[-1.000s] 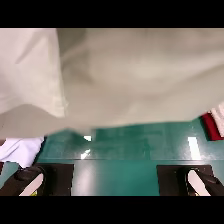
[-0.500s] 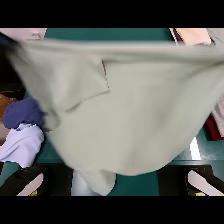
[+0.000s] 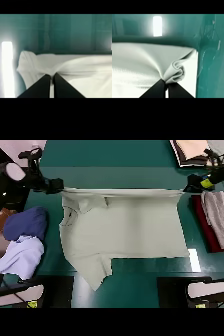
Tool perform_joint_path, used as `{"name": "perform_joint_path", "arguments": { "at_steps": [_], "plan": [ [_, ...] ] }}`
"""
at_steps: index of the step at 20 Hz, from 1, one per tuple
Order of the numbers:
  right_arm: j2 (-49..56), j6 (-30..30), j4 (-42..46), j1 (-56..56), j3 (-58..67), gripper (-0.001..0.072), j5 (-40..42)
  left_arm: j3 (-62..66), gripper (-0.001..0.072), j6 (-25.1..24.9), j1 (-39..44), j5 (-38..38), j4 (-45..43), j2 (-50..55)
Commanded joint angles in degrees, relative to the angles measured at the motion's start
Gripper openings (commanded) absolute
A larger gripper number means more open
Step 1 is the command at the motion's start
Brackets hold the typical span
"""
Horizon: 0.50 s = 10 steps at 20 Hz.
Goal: Fold the shirts.
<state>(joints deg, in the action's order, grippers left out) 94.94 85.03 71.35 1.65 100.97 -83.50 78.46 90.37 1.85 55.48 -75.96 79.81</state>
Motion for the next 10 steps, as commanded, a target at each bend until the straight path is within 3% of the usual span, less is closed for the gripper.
{"name": "perform_joint_path", "arguments": {
  "at_steps": [1, 3, 5, 7, 10],
  "plan": [
    [7.54, 0.02, 0.17, -0.26, 7.34, 0.0018, 2.95, 6.78, 0.0027, -2.34, -0.31, -2.73, 1.62, 7.98],
    [8.52, -0.31, 0.46, -0.24, 10.29, 0.0018, 0.59, 9.09, 0.0027, -2.38, -0.28, -0.42, 1.86, 8.61],
    [8.11, -1.79, 0.92, 0.22, 9.92, 0.0018, -2.47, 9.77, 0.0027, -3.82, -0.31, 6.80, 1.64, 8.26],
    [6.43, -2.45, 0.98, 0.20, 5.42, 0.0018, -3.32, 8.33, 0.0027, -3.87, -0.26, 14.95, 1.64, 8.26],
    [1.92, -2.45, 2.21, 0.15, -5.88, 0.0018, 0.76, 1.29, 0.0027, -3.89, -0.04, 16.59, 2.71, 8.26]
  ]
}}
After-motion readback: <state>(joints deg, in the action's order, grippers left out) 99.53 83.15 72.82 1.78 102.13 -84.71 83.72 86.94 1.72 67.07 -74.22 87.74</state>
